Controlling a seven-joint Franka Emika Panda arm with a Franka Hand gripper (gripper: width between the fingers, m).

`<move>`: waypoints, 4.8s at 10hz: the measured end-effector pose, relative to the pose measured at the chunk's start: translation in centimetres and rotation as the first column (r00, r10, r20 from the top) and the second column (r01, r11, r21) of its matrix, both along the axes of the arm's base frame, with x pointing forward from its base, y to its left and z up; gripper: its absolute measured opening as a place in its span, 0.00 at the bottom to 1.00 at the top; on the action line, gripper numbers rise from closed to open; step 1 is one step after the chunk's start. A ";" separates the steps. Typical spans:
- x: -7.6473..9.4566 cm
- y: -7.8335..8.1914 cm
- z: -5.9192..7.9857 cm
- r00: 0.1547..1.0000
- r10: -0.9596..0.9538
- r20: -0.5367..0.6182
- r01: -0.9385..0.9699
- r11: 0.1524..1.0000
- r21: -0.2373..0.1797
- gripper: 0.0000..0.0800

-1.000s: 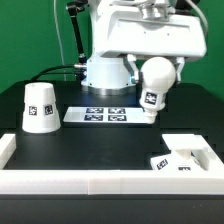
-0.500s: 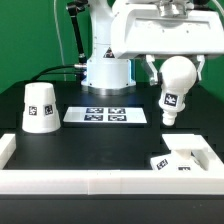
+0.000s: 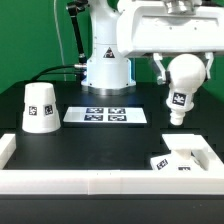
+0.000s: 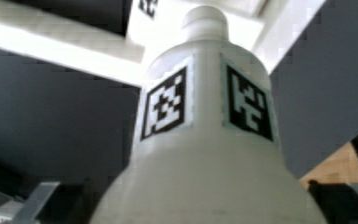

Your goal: Assemble lamp

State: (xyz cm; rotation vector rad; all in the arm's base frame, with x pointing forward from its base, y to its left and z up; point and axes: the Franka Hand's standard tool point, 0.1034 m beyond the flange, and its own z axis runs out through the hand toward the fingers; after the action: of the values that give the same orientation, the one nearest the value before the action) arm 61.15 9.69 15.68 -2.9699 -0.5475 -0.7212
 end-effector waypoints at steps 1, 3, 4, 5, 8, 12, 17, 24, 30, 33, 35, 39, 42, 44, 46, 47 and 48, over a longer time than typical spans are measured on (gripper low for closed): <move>0.7 0.0 0.0 1.000 -0.002 0.004 0.002 1.000 0.002 0.72; 0.5 -0.1 -0.2 1.000 -0.001 0.007 0.001 1.000 0.001 0.72; 0.6 -0.3 -0.2 0.999 -0.004 0.037 0.004 1.000 0.000 0.72; 0.6 -0.5 -0.4 0.999 -0.007 0.049 0.007 1.000 -0.001 0.72; 0.9 -0.4 -0.8 0.999 -0.007 0.050 0.007 1.000 0.001 0.72; 0.7 0.1 -1.4 0.999 -0.003 0.041 0.003 1.000 0.003 0.72; 0.4 0.3 -2.2 1.000 0.002 0.029 -0.002 1.000 0.003 0.72; -0.2 0.7 -3.7 1.000 0.008 0.011 -0.008 1.000 0.001 0.72; -0.6 0.8 -3.9 0.999 0.008 0.033 -0.008 1.000 0.000 0.84; -0.6 0.7 -3.9 0.999 0.008 0.033 -0.008 1.000 0.000 0.87; -0.6 0.7 -3.8 0.999 0.008 0.033 -0.008 1.000 0.000 0.87; -0.3 0.4 -0.9 1.000 0.009 0.008 -0.009 1.000 -0.003 0.87; -0.3 0.5 -0.7 1.000 0.012 0.006 -0.012 1.000 -0.003 0.87; -0.3 0.3 -0.9 1.000 0.020 0.005 -0.019 1.000 -0.008 0.87; -0.4 -0.8 -1.4 1.000 0.024 -0.017 -0.024 1.000 -0.019 0.87; -0.5 -1.1 -1.6 0.999 0.021 -0.032 -0.022 1.000 -0.020 0.87; -0.9 -0.9 -2.0 0.994 0.025 -0.111 -0.027 0.999 -0.018 0.87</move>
Offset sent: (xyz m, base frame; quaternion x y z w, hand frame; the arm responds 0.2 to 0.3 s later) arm 0.0000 0.0000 0.0000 0.0000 0.0650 0.0000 0.9979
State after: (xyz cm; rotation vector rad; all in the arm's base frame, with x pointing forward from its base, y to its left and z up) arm 60.25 8.76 13.68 -2.9916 -0.5882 -0.5485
